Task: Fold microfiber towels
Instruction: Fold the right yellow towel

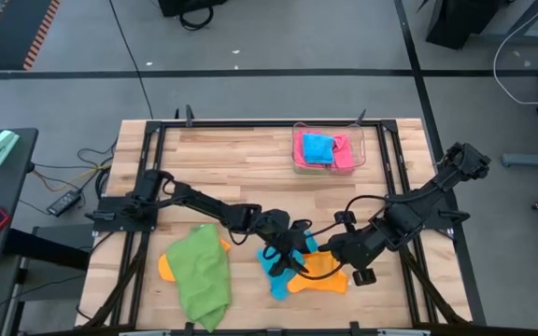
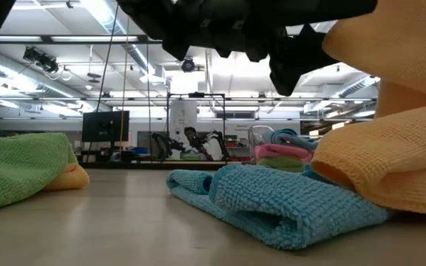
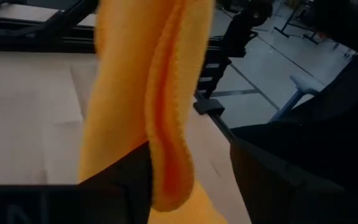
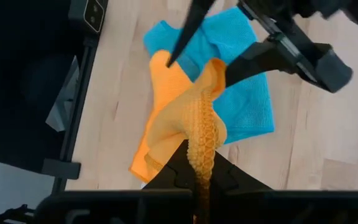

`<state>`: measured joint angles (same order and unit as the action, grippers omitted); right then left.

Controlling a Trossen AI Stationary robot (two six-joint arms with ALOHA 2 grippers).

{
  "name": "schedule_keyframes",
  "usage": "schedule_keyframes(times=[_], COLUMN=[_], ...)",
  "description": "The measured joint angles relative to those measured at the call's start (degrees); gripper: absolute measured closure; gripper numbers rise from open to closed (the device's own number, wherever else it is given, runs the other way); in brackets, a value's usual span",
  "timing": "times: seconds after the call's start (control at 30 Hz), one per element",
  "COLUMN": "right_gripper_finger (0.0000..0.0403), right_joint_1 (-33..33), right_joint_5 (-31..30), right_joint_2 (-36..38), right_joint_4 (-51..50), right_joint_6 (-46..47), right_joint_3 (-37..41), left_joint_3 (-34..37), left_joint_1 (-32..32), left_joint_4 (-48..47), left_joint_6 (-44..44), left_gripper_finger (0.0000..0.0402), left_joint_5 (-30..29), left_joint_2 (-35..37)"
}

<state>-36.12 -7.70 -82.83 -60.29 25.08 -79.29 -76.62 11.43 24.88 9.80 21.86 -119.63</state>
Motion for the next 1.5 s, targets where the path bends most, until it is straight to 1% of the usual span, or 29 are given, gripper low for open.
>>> schedule_keyframes(times=[0.13, 0.2, 0.3, 0.43, 0.47, 0.57, 0.67, 0.73, 0.77, 0.83, 1.03, 1.17, 1.33, 1.43, 1.5], right_gripper_finger=[0.0395, 0.0395, 0.0395, 0.0395, 0.0395, 0.0395, 0.0395, 0.0395, 0.0395, 0.0395, 0.0395, 0.0395, 0.0395, 0.0395, 0.0395], right_joint_1=[-0.02, 0.00, -0.02, 0.00, -0.01, -0.02, -0.01, -0.01, -0.08, -0.16, -0.15, -0.13, -0.11, -0.11, -0.11], right_joint_5=[0.02, 0.00, 0.02, -0.24, -0.65, -1.03, -0.90, 0.58, 1.63, 4.85, 13.71, 17.97, 24.70, 26.18, 26.25], right_joint_2=[0.00, 0.00, 0.00, 0.00, 0.00, 0.00, 0.00, 0.00, 0.00, 0.00, 0.02, 0.02, 0.02, 0.02, 0.07], right_joint_4=[-0.01, 0.00, 0.00, 0.12, 0.22, 0.39, 0.53, 1.19, 1.95, 3.52, 9.54, 15.08, 24.47, 25.05, 24.01], right_joint_6=[0.28, 0.30, 0.37, 0.36, 0.39, 1.18, 3.77, 5.89, 6.71, 7.79, 7.95, 8.16, 9.24, 6.77, 4.66], right_joint_3=[0.00, 0.00, 0.00, 0.00, 0.00, 0.00, 0.00, 0.00, 0.00, 0.00, 0.00, 0.00, -0.16, -1.88, -3.23], left_joint_3=[0.00, 0.00, 0.00, 0.00, 0.00, 0.02, -0.11, -0.11, -0.05, 0.00, -0.04, -0.09, -1.01, -2.84, -4.40], left_joint_1=[-0.44, -0.42, -0.40, -0.38, -0.38, -0.25, 0.56, 1.27, 1.64, 2.41, 4.90, 6.11, 7.88, 9.08, 9.78], left_joint_4=[-0.55, -1.12, -2.17, -3.83, -4.65, -8.28, -14.01, -17.43, -19.12, -19.14, -21.67, -20.33, -18.82, -18.77, -20.24], left_joint_6=[0.39, 0.30, 0.02, -0.39, -0.39, -0.79, -2.80, -3.01, -3.00, -2.97, -2.13, 0.65, 4.57, 4.57, 4.51], left_gripper_finger=[0.0239, 0.0263, 0.0308, 0.0380, 0.0388, 0.0390, 0.0393, 0.0394, 0.0393, 0.0391, 0.0394, 0.0385, 0.0391, 0.0391, 0.0383], left_joint_5=[-0.36, -1.53, -2.75, -3.36, -3.43, -3.89, -7.25, -9.26, -9.61, -9.68, -9.60, -7.37, -1.34, -0.86, -0.80], left_joint_2=[0.00, 0.00, 0.00, 0.00, 0.32, 3.15, 7.76, 10.38, 11.78, 14.09, 19.57, 21.96, 22.47, 22.62, 22.62])
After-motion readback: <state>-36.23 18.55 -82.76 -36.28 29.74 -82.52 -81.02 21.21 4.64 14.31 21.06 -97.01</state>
